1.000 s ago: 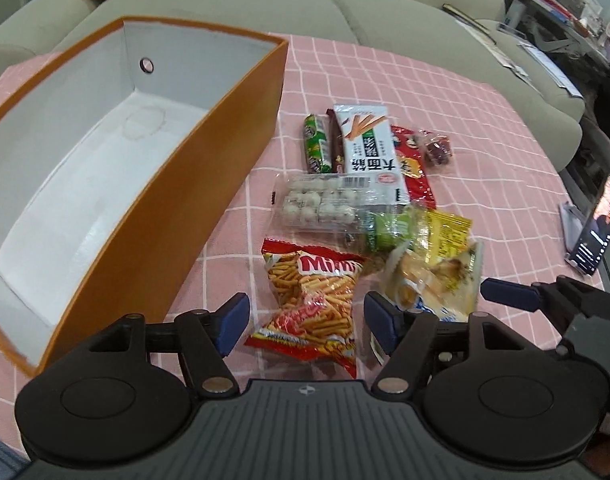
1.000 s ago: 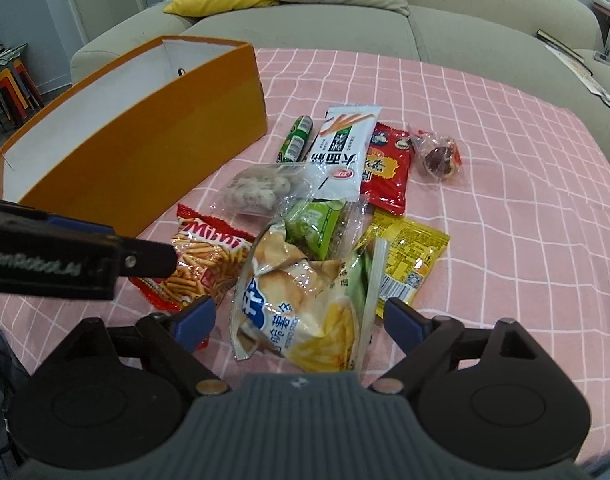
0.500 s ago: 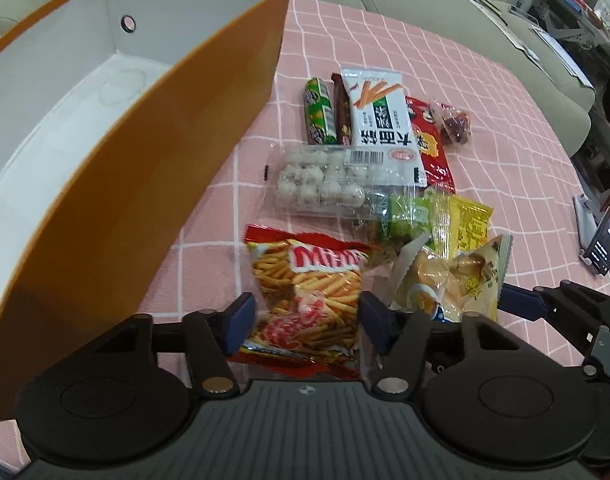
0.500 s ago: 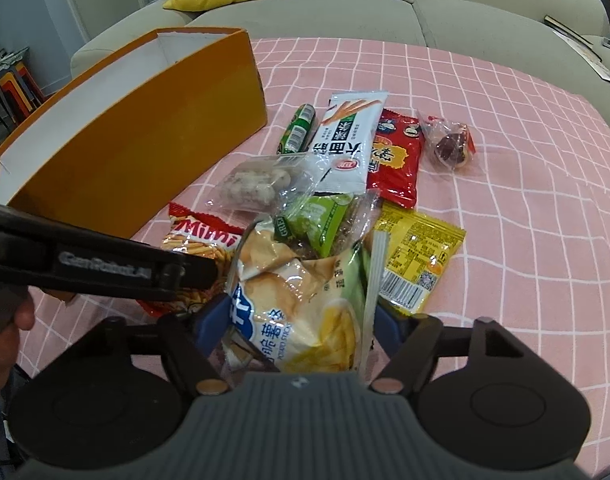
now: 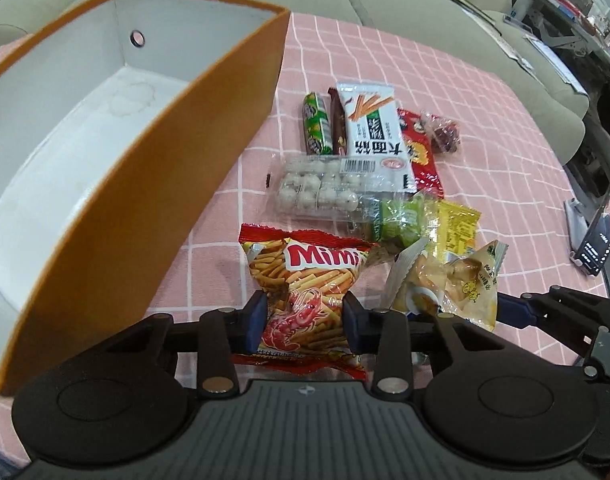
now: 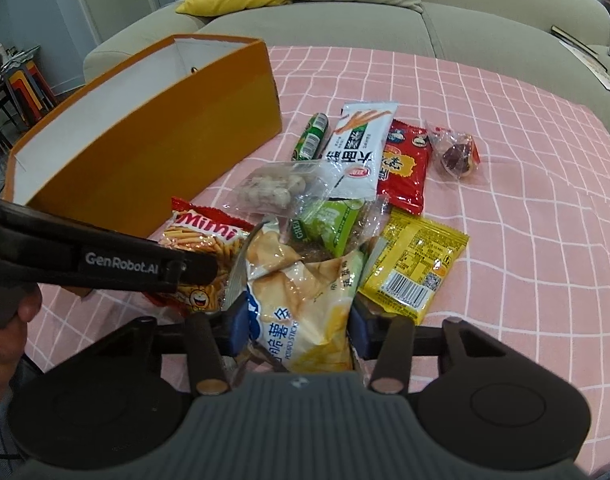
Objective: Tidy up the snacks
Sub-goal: 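Lift the Mimi bag with the left tool while the right tool lifts the bread bag into the box, then open both tools to drop the bags in the box and withdraw, then reach the left tool to the clear ball bag while the right tool reaches the green nut bag, then grasp the ball bag with the left tool while the right tool grasps the nut bag, then carry both bags over the box and open both tools to release them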
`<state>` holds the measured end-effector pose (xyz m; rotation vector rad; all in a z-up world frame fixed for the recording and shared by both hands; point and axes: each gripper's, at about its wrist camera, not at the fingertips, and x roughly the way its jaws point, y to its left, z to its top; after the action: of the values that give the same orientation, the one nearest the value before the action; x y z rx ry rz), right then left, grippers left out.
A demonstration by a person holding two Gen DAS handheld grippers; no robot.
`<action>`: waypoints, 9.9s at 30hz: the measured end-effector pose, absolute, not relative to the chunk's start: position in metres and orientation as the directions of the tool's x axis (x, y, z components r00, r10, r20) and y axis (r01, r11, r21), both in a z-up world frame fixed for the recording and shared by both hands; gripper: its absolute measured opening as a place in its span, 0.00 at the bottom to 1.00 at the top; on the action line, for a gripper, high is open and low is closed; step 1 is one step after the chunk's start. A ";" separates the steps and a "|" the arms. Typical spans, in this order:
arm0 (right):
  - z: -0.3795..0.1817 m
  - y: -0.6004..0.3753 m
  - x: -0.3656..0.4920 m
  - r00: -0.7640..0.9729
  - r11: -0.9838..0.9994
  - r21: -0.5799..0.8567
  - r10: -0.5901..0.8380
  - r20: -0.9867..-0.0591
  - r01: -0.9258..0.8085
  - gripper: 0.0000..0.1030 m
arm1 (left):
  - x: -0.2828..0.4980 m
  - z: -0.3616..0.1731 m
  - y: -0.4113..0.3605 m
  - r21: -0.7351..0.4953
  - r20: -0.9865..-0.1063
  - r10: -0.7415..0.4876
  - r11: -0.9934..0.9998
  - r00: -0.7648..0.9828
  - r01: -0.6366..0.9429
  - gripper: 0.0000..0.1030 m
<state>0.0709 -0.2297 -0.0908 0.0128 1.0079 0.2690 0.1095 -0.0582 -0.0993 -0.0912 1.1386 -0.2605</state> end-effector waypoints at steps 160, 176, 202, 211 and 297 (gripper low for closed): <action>-0.119 -0.232 0.130 0.515 0.957 0.021 0.174 -0.839 -0.288 0.26 | 0.176 -0.145 -0.080 -0.069 -0.874 -0.235 0.926 0.425 0.370 0.50; -0.107 -0.227 0.097 0.473 0.975 0.112 0.192 -0.860 -0.193 0.20 | 0.120 -0.117 -0.059 -0.125 -0.910 -0.219 0.954 0.352 0.271 0.02; -0.082 -0.197 0.027 0.534 0.884 -0.040 0.245 -0.810 -0.466 0.46 | 0.080 -0.096 -0.050 -0.073 -0.903 -0.225 0.920 0.367 0.386 0.50; -0.106 -0.174 0.035 0.530 0.835 -0.133 0.207 -0.822 -0.533 0.60 | 0.084 -0.103 -0.051 -0.047 -0.905 -0.208 0.916 0.372 0.397 0.52; 0.007 -0.036 0.194 0.450 0.784 0.040 0.397 -0.800 -0.620 0.25 | 0.166 -0.032 0.087 -0.003 -0.936 -0.043 0.993 0.351 0.115 0.57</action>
<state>0.1939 -0.0359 0.0067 -0.2742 0.9054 0.6383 0.1664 0.0874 -0.0322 0.0671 1.2084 -0.1024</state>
